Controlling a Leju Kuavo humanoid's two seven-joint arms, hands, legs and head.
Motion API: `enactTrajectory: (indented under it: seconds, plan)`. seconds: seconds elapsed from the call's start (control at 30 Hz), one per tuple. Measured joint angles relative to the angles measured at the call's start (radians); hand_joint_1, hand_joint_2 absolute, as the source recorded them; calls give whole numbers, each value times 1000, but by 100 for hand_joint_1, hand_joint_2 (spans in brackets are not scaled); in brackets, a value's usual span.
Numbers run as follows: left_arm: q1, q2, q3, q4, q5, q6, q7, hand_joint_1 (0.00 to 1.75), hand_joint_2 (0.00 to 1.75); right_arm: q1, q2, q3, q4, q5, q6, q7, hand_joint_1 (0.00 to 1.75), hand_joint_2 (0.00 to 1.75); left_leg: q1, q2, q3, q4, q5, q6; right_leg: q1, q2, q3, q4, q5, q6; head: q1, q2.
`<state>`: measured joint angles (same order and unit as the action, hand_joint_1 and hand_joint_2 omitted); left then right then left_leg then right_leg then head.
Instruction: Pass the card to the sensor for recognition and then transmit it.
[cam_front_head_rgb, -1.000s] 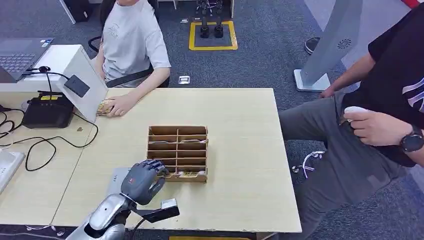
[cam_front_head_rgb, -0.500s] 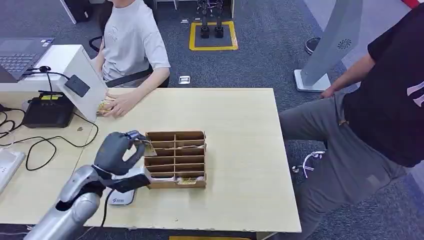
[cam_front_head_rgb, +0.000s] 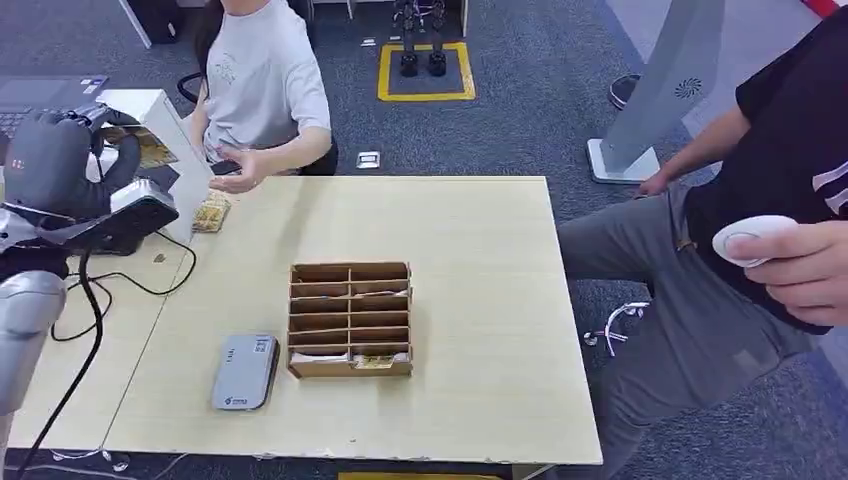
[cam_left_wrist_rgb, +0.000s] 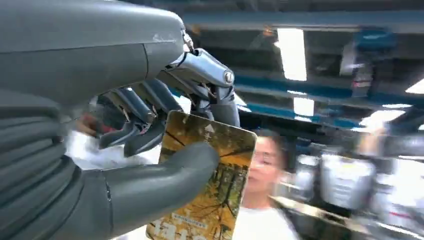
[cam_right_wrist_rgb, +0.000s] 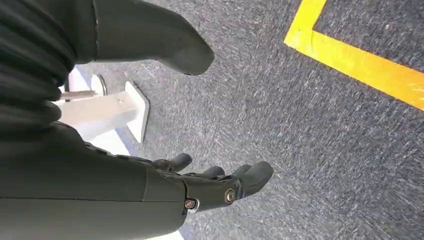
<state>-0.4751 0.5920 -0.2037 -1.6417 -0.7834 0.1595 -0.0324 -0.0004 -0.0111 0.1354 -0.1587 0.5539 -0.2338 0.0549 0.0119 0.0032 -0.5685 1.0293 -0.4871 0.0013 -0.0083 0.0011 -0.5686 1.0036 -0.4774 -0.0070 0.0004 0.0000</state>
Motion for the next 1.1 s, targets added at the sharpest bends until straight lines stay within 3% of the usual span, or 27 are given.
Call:
enactTrajectory:
  seconds: [0.13, 0.67, 0.7, 0.73, 0.97, 1.1]
  plan:
    - [17, -18, 0, 120, -110, 81, 32, 175, 175, -1, 0, 0, -1, 10, -1, 4, 0, 175, 0, 0, 0, 0, 0, 0, 0, 0, 0, 0, 0, 0, 0, 0]
    - [46, -64, 0, 238, -145, 98, 45, 169, 175, -4, 0, 0, -3, 13, -1, 7, 0, 175, 0, 0, 0, 0, 0, 0, 0, 0, 0, 0, 0, 0, 0, 0]
    - [46, -67, 0, 241, -144, 98, 45, 141, 175, -4, 0, 0, -3, 13, -1, 7, 0, 175, 0, 0, 0, 0, 0, 0, 0, 0, 0, 0, 0, 0, 0, 0]
    - [46, -68, 0, 242, -142, 98, 44, 5, 175, -4, 0, 0, -3, 13, -1, 6, 0, 175, 0, 0, 0, 0, 0, 0, 0, 0, 0, 0, 0, 0, 0, 0]
    - [61, -81, 0, 246, -106, 138, 12, 0, 175, -4, 0, -3, -3, 13, -3, -1, 0, 175, 0, 0, 0, 0, 0, 0, 0, 0, 0, 0, 0, 0, 0, 0]
    - [101, -84, 7, 246, -90, 170, 24, 0, 175, 0, 0, -6, -3, 12, -4, 5, 0, 175, 0, 0, -1, 0, 0, 0, 0, 0, 0, 0, 0, 0, 0, 0]
